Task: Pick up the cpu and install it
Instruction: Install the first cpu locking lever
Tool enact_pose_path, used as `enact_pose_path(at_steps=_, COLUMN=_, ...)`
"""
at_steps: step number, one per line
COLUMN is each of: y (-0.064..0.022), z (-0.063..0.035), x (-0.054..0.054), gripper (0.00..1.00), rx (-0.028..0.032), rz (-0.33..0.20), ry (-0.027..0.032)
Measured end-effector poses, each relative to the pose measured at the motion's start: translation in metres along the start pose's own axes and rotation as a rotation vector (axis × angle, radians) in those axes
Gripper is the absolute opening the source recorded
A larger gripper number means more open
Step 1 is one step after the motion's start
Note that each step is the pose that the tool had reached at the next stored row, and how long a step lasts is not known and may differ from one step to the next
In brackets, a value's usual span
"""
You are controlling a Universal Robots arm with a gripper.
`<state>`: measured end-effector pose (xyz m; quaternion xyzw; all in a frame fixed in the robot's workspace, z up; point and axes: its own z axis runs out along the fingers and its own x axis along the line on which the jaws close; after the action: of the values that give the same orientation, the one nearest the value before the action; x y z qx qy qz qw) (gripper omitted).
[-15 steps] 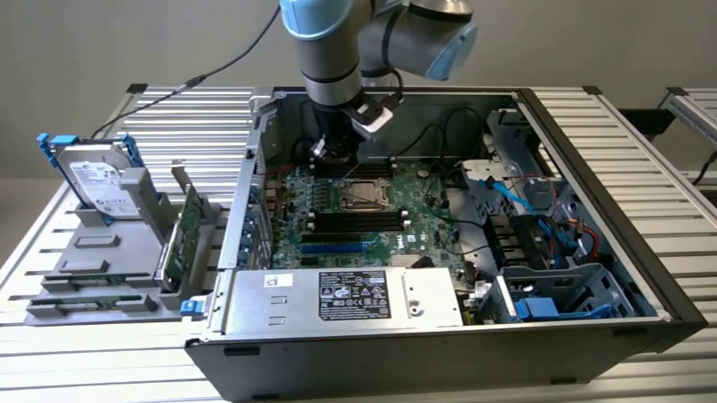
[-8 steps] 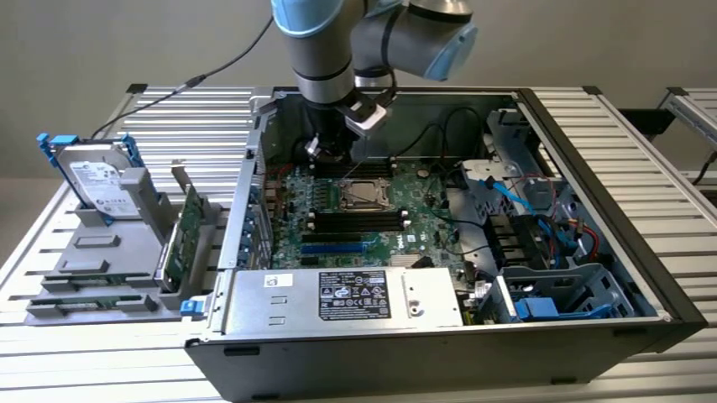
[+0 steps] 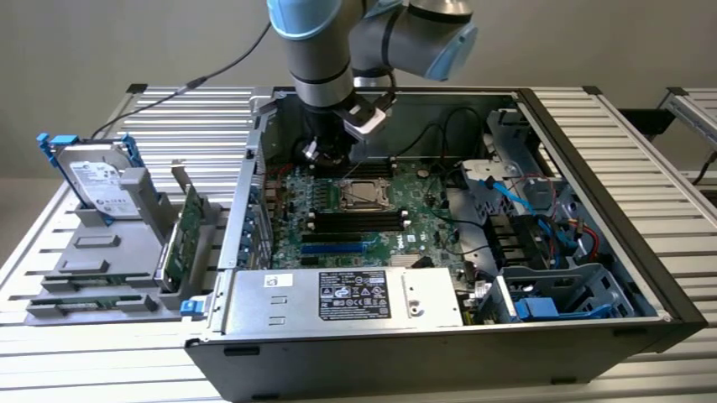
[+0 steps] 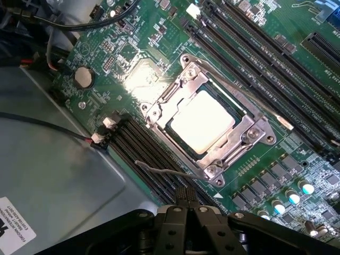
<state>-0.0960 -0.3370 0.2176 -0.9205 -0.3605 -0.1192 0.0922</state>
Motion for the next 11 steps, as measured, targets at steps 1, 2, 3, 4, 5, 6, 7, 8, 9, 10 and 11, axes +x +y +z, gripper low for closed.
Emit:
enact_pose_path(at_steps=1, y=0.0003, z=0.0000, x=-0.0003, gripper=0.11, rx=0.0004, rz=-0.001, ry=0.0001)
enact_pose_path(at_steps=2, y=0.0003, z=0.0000, x=-0.0003, gripper=0.11, rx=0.0009, rz=-0.003, ry=-0.0001)
enact_pose_path(at_steps=3, y=0.0004, z=0.0001, x=-0.0004, gripper=0.11, rx=0.0016, rz=-0.005, ry=-0.0005)
enact_pose_path(at_steps=4, y=0.0004, z=0.0003, x=-0.0005, gripper=0.11, rx=0.0024, rz=-0.008, ry=-0.0007)
enact_pose_path(at_steps=5, y=0.0005, z=0.0004, x=-0.0006, gripper=0.11, rx=0.0037, rz=-0.012, ry=-0.0012)
enact_pose_path(at_steps=6, y=0.0006, z=0.0006, x=-0.0006, gripper=0.11, rx=0.0057, rz=-0.019, ry=-0.0018)
enact_pose_path(at_steps=7, y=0.0007, z=0.0009, x=-0.0005, gripper=0.11, rx=0.0079, rz=-0.027, ry=-0.0022)
enact_pose_path(at_steps=8, y=0.0010, z=0.0011, x=-0.0004, gripper=0.11, rx=0.0101, rz=-0.034, ry=-0.0030)
enact_pose_path(at_steps=9, y=0.0012, z=0.0014, x=-0.0005, gripper=0.11, rx=0.0119, rz=-0.040, ry=-0.0035)
enact_pose_path(at_steps=10, y=0.0014, z=0.0016, x=-0.0005, gripper=0.11, rx=0.0134, rz=-0.045, ry=-0.0040)
enact_pose_path(at_steps=11, y=0.0017, z=0.0017, x=-0.0008, gripper=0.11, rx=0.0138, rz=-0.046, ry=-0.0042)
